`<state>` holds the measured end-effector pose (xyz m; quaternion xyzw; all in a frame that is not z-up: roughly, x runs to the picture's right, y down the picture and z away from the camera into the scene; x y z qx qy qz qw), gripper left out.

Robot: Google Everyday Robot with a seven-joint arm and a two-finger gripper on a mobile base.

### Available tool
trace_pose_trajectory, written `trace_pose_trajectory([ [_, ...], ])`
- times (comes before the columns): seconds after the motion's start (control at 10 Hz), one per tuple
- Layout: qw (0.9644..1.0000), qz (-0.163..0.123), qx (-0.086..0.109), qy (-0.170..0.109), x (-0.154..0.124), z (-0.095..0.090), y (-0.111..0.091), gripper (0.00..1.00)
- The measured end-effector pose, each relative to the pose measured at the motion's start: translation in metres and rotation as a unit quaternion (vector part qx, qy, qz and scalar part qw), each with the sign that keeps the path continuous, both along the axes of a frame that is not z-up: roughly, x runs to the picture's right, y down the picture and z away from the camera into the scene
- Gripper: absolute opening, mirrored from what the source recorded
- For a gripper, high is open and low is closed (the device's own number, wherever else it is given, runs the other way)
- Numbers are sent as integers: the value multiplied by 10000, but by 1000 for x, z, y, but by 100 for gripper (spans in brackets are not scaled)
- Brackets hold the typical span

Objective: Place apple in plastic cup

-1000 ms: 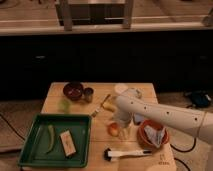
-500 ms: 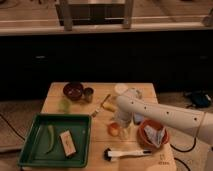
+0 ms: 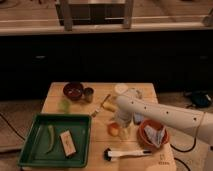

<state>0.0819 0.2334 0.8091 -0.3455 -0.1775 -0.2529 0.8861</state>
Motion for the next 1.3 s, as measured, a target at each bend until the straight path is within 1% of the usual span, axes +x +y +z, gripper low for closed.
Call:
trace_pose_trajectory([
  [1.3,9999,-97,-8,-64,5,4,3,80],
])
